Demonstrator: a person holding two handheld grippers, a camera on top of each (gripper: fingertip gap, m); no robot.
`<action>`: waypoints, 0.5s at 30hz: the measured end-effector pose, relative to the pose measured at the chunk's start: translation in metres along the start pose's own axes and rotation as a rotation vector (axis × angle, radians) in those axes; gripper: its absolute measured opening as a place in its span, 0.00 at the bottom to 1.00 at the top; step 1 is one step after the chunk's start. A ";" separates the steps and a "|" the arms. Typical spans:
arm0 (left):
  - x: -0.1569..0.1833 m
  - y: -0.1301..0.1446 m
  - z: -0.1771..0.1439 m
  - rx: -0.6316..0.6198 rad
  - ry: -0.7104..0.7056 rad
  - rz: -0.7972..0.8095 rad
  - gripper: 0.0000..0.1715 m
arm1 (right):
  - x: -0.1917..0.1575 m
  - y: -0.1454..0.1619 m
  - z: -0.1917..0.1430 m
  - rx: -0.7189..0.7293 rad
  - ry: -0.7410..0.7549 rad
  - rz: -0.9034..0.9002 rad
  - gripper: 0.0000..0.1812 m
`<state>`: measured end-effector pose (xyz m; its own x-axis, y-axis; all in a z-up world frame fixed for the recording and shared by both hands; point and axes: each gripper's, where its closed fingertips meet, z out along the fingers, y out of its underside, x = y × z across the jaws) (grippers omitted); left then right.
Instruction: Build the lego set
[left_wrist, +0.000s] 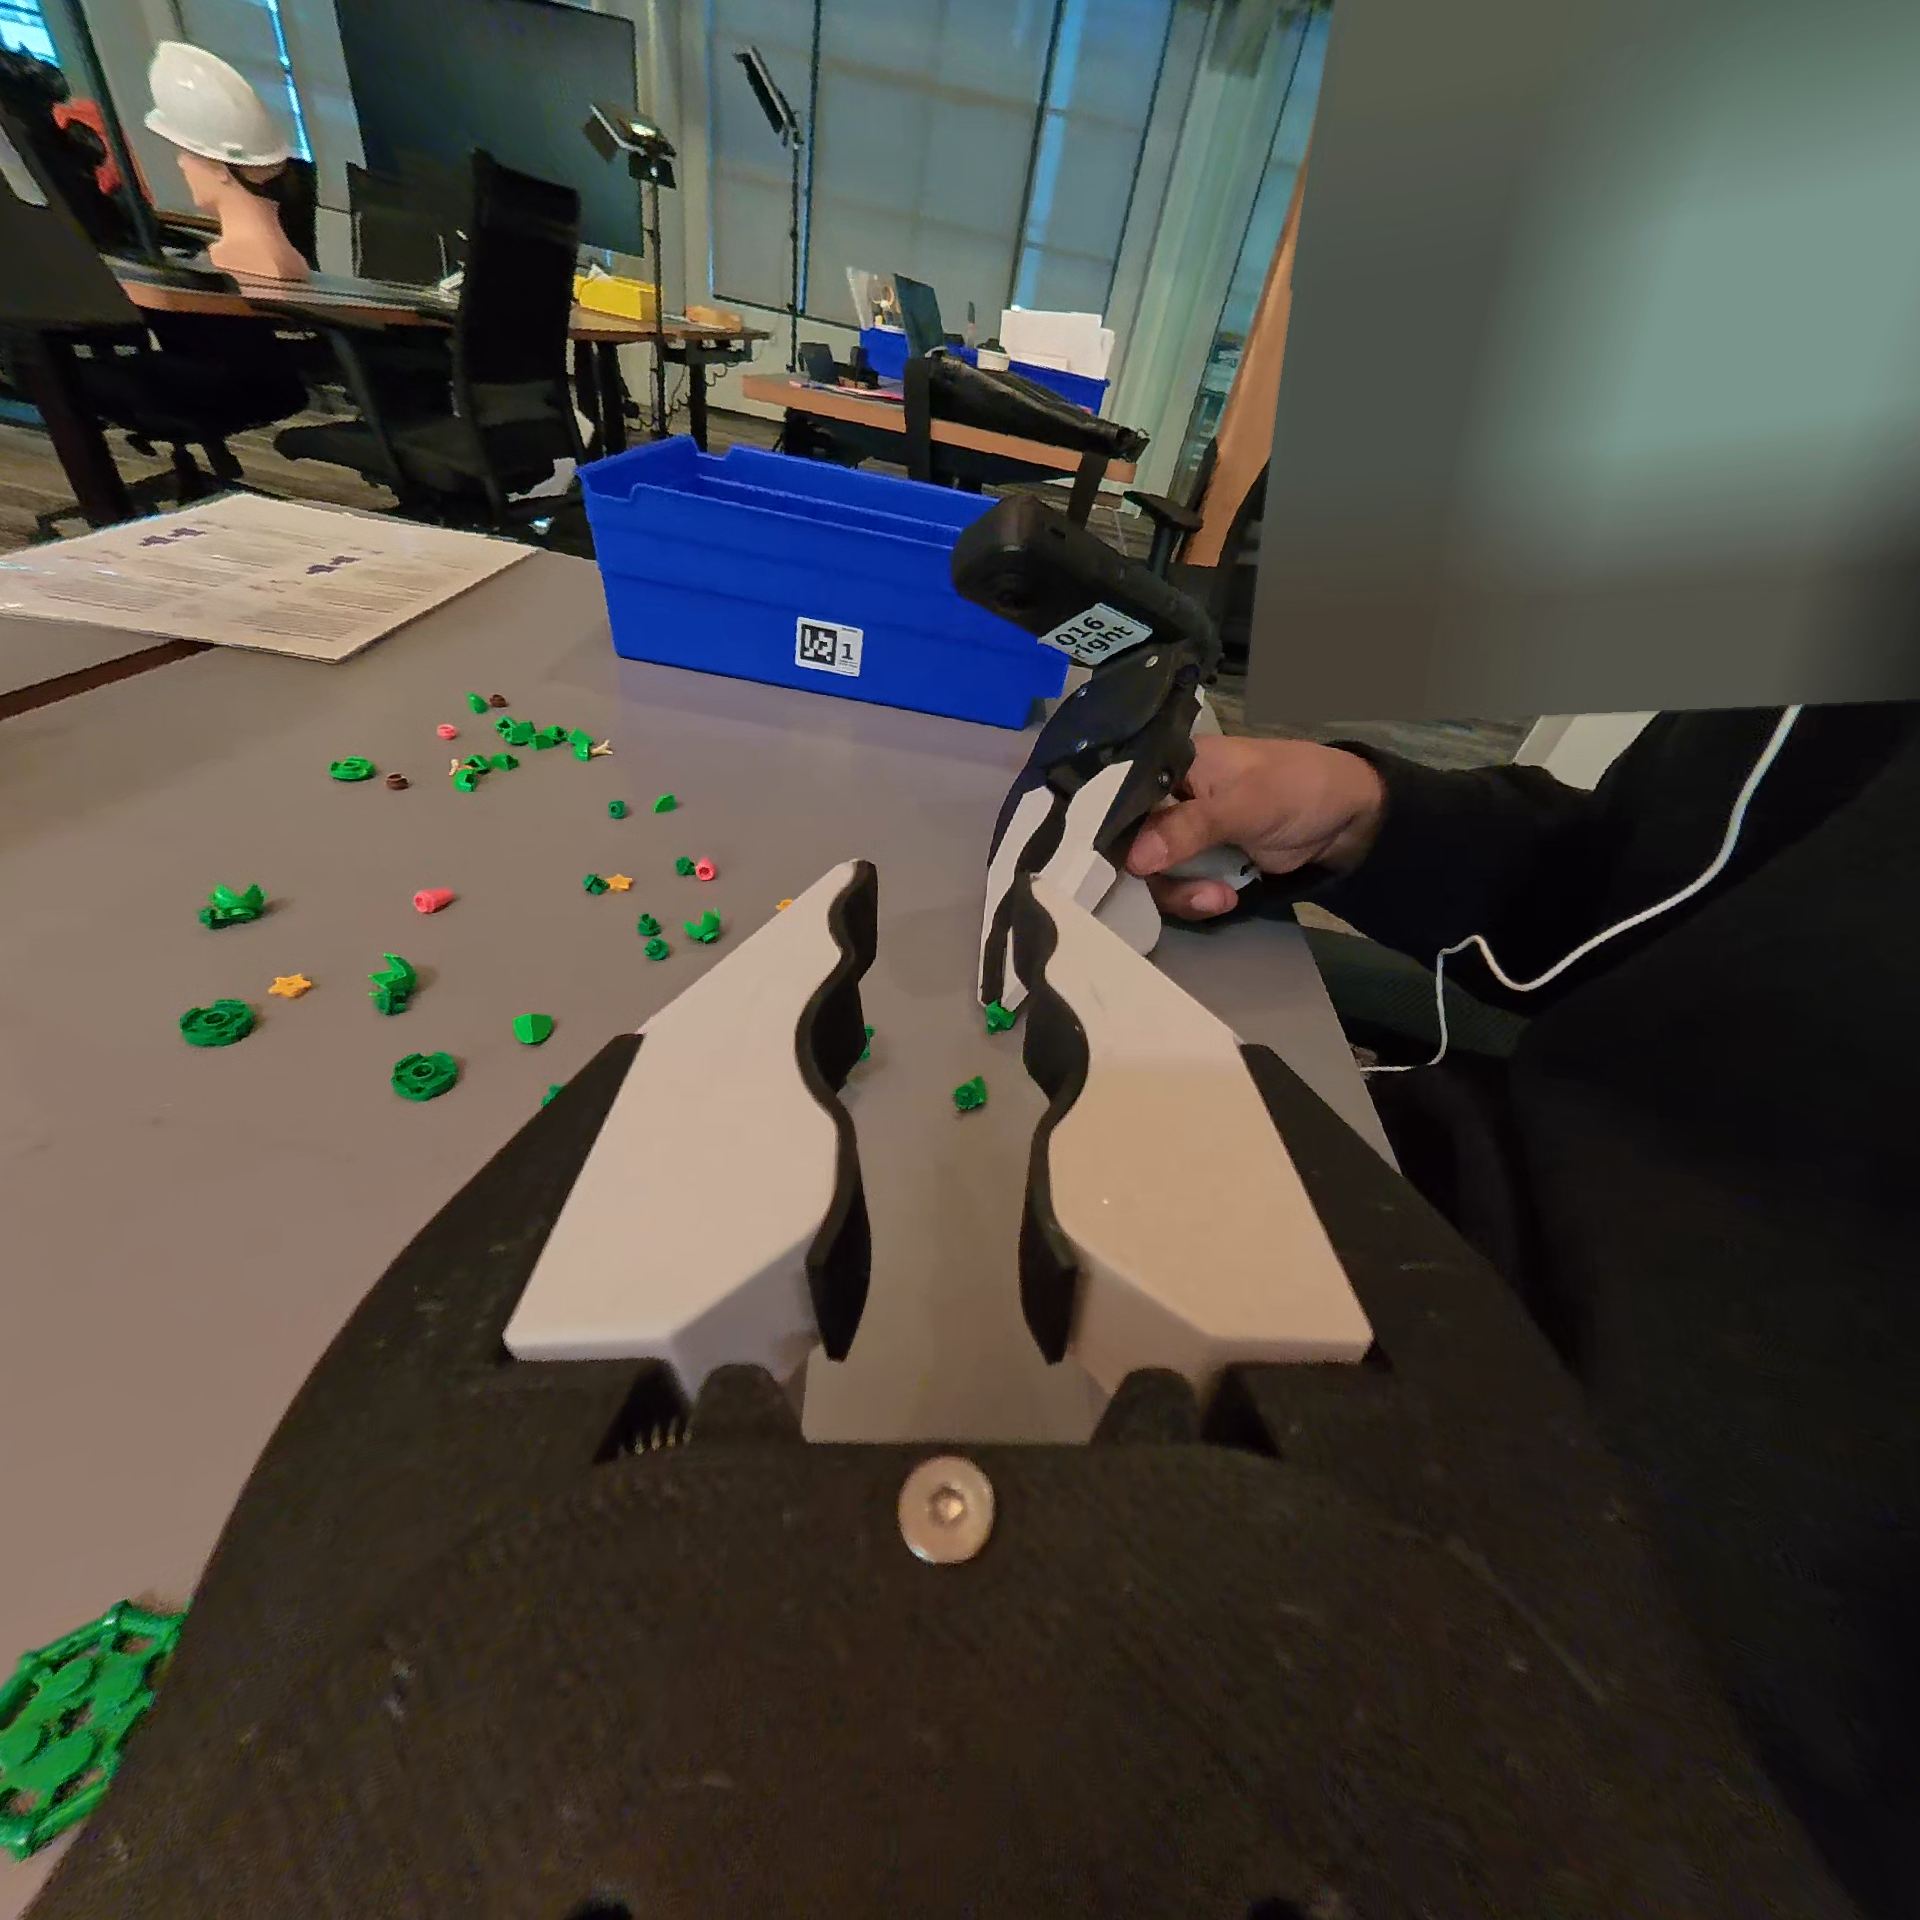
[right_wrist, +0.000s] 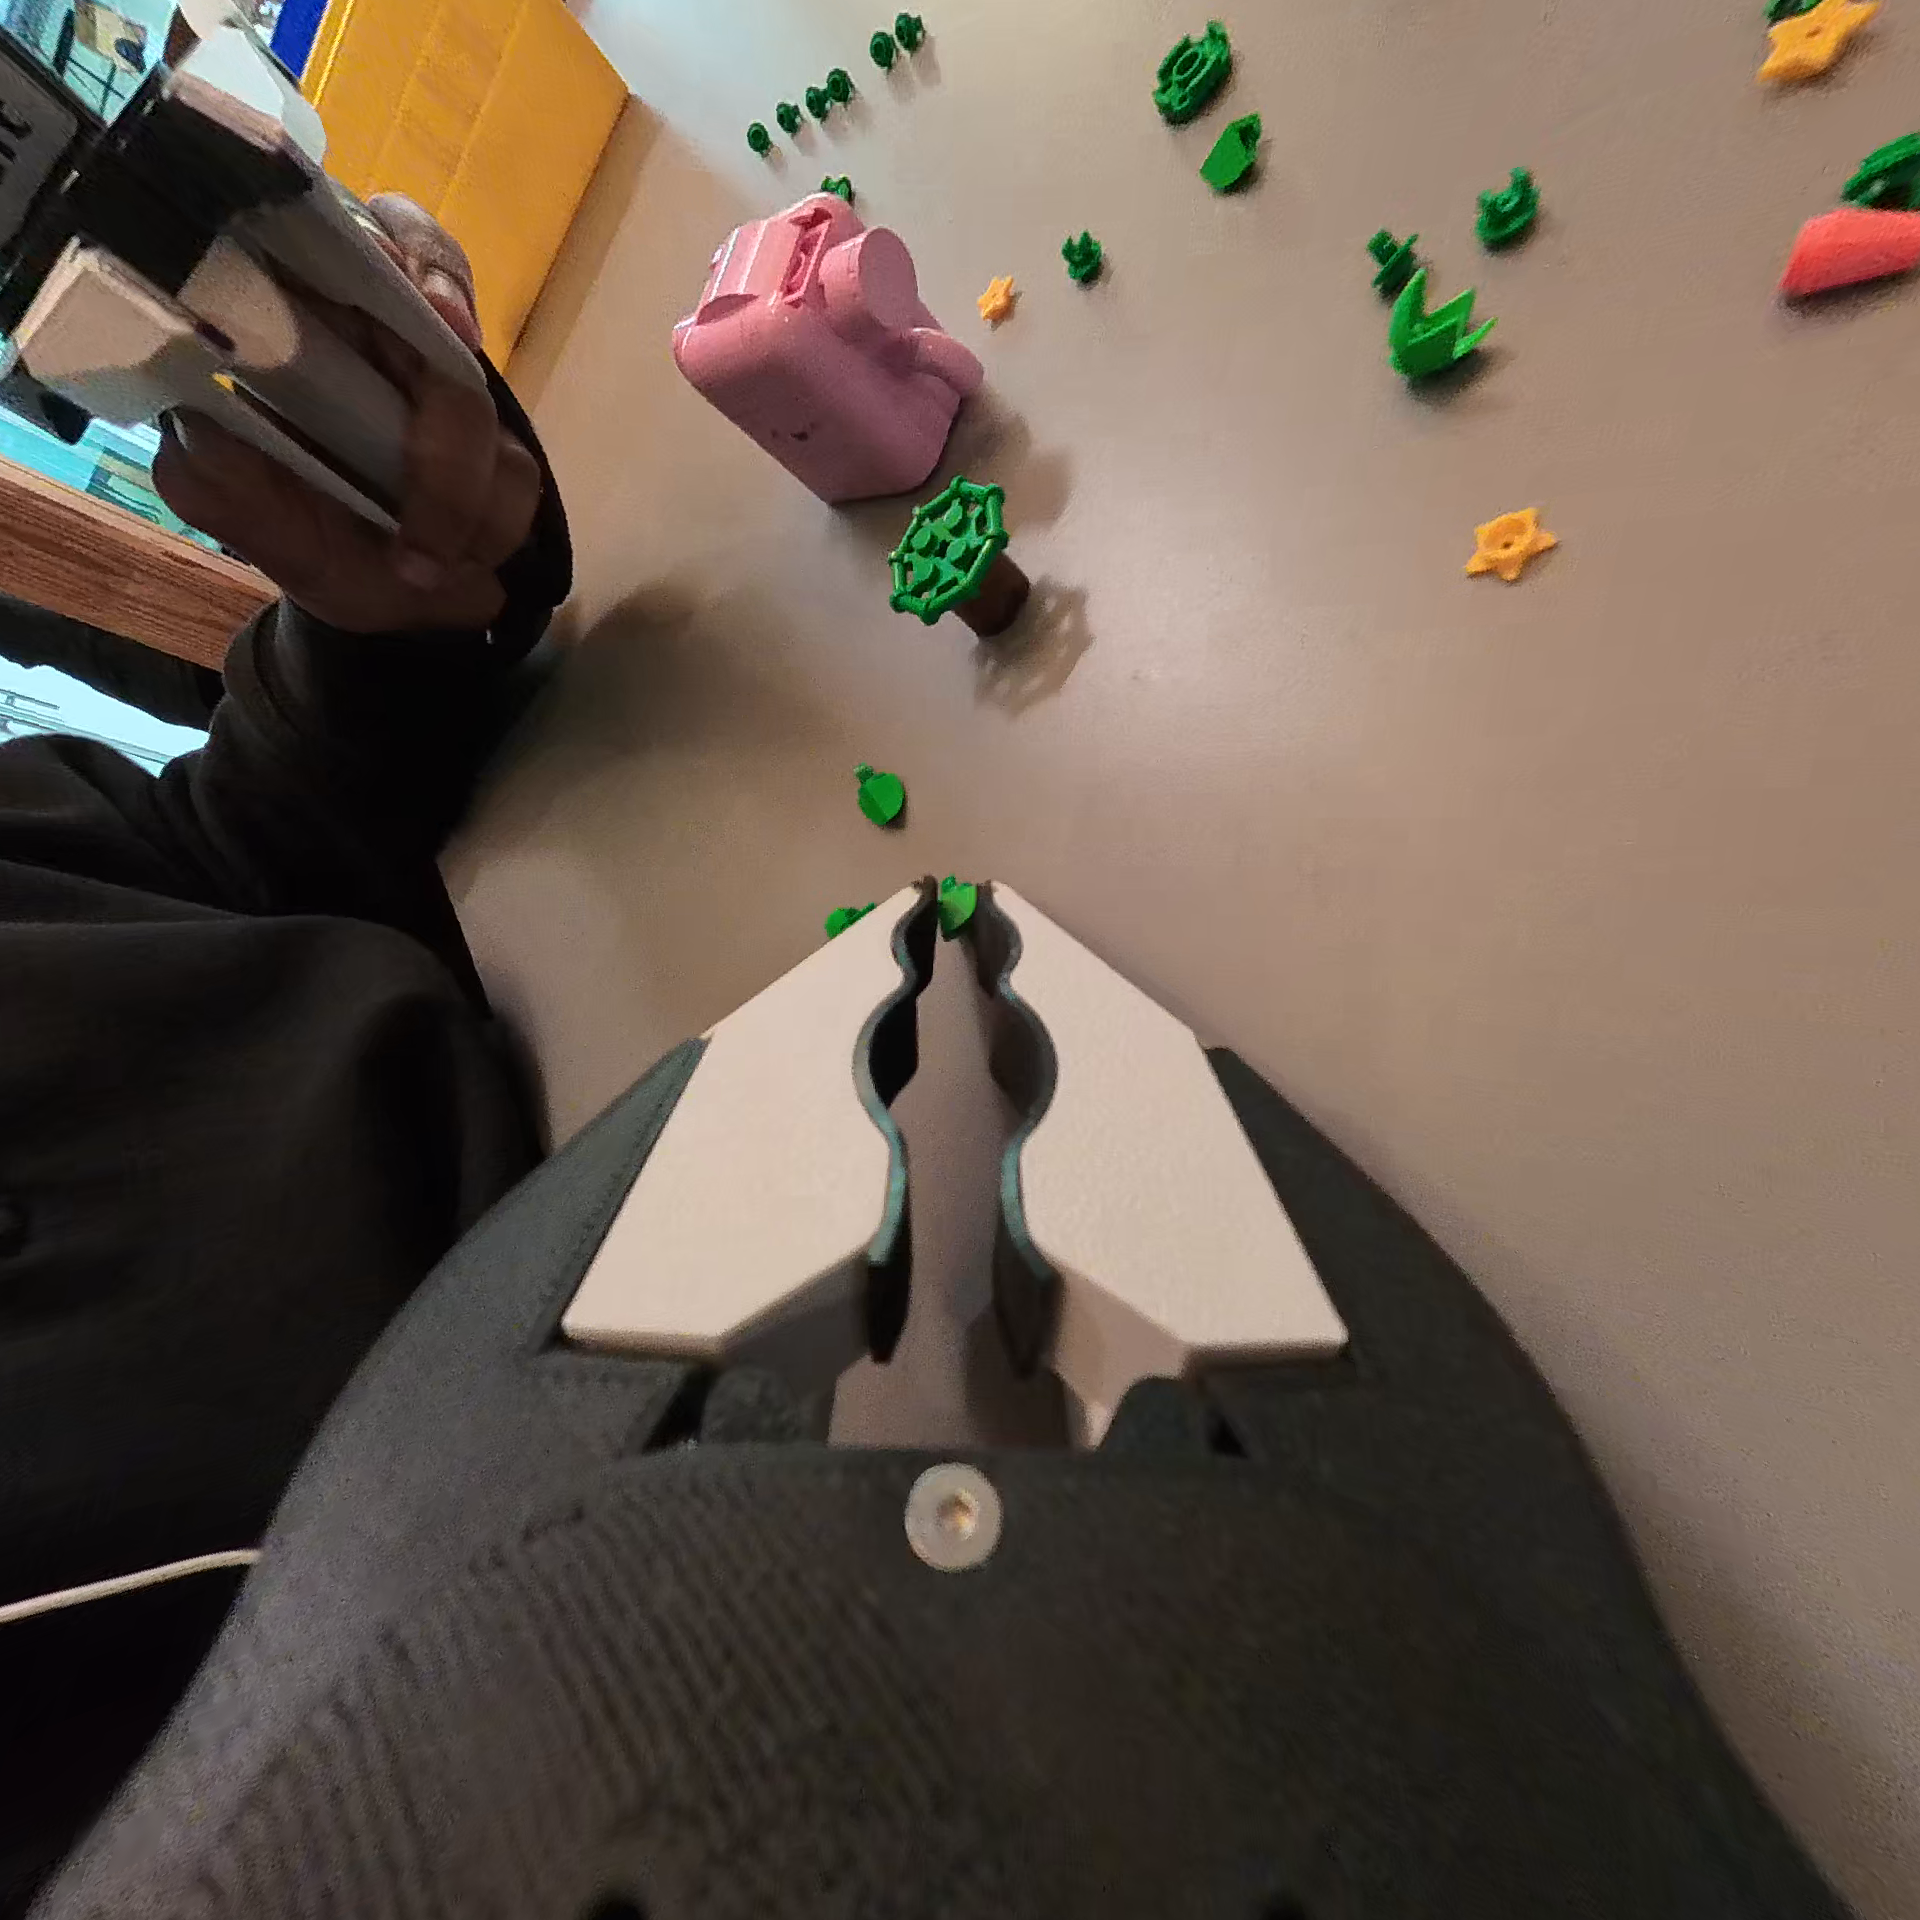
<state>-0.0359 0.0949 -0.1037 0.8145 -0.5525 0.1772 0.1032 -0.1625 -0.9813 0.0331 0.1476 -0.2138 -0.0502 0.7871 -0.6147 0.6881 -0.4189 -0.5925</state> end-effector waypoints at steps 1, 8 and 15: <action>-0.001 0.000 -0.001 0.002 -0.003 0.002 0.13 | 0.001 0.000 -0.001 0.004 0.001 0.002 0.03; -0.001 0.000 -0.001 0.001 -0.009 0.009 0.12 | 0.002 -0.010 -0.010 0.072 0.008 -0.021 0.07; -0.006 -0.003 -0.004 0.017 -0.027 0.009 0.12 | -0.015 -0.054 -0.038 0.277 -0.034 -0.154 0.09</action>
<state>-0.0431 0.0952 -0.1015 0.8304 -0.5318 0.1661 0.1051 -0.1433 -0.9841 0.0237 0.1753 -0.1525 -0.1659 0.8370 -0.5215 0.4479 -0.4072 -0.7960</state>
